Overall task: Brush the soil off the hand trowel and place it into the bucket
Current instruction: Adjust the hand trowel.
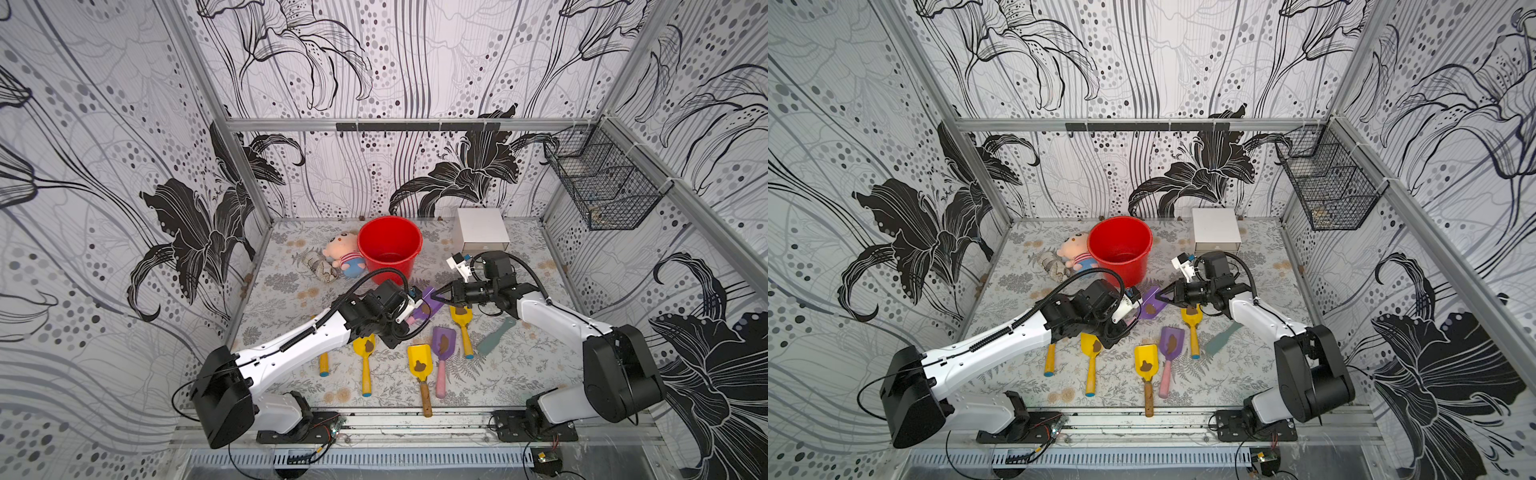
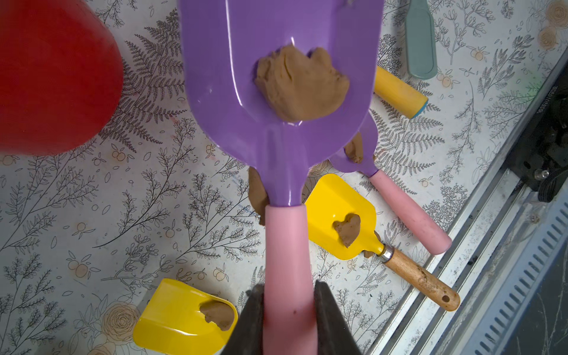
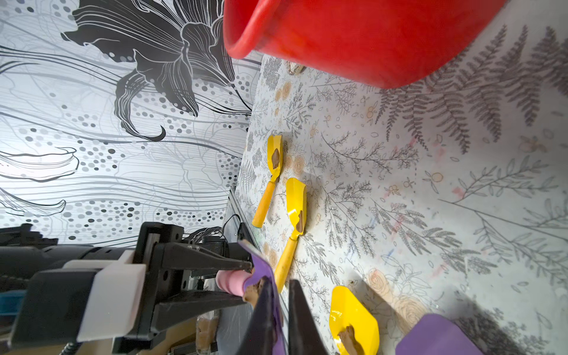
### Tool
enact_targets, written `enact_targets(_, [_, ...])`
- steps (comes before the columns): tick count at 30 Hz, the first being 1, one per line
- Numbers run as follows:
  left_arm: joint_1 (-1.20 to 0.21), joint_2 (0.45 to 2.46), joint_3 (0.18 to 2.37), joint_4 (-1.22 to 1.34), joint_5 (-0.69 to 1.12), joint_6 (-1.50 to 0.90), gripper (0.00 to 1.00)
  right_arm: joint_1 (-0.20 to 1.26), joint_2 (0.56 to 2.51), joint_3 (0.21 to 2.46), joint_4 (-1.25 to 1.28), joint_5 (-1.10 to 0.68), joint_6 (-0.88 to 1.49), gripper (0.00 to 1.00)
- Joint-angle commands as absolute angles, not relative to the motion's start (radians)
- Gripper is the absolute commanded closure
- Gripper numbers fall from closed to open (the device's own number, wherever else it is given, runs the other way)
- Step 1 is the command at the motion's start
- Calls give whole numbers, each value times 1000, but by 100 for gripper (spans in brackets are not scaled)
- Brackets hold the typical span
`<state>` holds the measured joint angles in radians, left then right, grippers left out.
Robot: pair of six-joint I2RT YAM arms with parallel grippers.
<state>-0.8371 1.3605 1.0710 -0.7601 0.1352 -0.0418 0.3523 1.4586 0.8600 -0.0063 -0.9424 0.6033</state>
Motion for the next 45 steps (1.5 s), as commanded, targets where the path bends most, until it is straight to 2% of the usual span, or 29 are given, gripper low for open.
enact_targets(1, [-813,1345,1073,-674,141,-41,90,357,1471,875,21,-939,643,100])
enact_targets(8, [-610,1209,915,-362,464,-227,42,296,1405,792,213,-910,894,100])
enact_targets(11, [-511,1151,802,-125,635,-425,31,295,1363,768,267,-886,965,100])
enact_targets(16, [-407,1108,620,295,796,-787,21,296,1319,751,301,-850,1019,100])
enact_targets(23, [-403,1153,514,570,821,-1031,19,316,1343,747,367,-841,1087,100])
enact_targets(26, [-402,1181,512,626,835,-1078,23,327,1360,752,380,-840,1098,100])
enact_targets(34, [-405,1201,524,565,826,-1061,45,329,1378,745,401,-840,1117,100])
enact_targets(45, [-411,1197,512,506,785,-1047,49,329,1385,734,417,-841,1119,100])
